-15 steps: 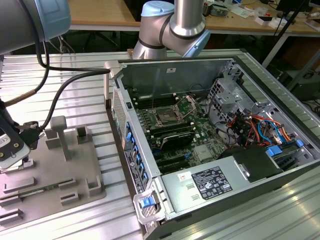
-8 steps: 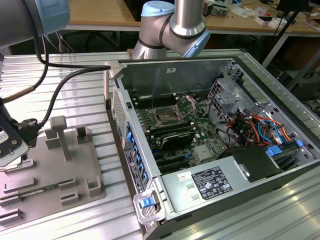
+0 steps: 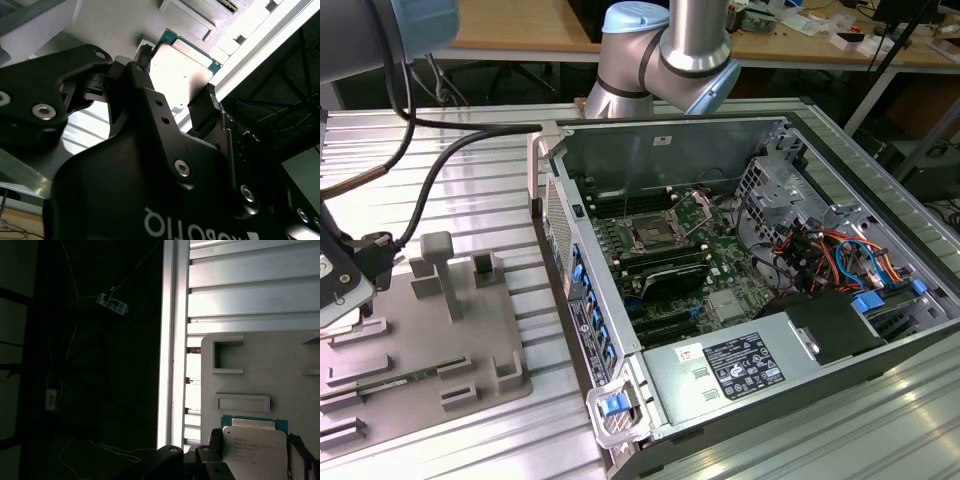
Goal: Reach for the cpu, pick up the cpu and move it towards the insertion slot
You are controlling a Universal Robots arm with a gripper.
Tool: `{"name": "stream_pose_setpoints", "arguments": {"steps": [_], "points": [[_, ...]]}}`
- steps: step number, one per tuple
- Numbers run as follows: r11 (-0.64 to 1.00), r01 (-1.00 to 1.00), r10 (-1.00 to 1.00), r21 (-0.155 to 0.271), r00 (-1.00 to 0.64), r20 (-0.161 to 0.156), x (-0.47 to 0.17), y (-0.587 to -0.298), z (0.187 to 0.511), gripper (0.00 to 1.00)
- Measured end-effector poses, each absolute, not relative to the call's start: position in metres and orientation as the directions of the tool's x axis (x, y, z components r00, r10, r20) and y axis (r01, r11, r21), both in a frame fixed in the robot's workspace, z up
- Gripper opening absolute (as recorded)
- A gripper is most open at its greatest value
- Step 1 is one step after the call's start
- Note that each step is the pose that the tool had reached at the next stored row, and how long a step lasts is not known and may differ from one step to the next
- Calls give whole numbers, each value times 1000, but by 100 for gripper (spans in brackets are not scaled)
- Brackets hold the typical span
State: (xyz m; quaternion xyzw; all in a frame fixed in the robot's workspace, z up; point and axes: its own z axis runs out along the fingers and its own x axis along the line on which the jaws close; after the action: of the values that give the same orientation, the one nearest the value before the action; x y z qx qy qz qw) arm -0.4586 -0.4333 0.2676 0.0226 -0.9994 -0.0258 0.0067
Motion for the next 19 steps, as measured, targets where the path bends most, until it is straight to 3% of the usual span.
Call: {"name": "stream_pose_setpoints", "arguments": {"steps": [19], "points": [[998, -45, -46, 52, -999, 12, -459, -433, 279, 55]]}}
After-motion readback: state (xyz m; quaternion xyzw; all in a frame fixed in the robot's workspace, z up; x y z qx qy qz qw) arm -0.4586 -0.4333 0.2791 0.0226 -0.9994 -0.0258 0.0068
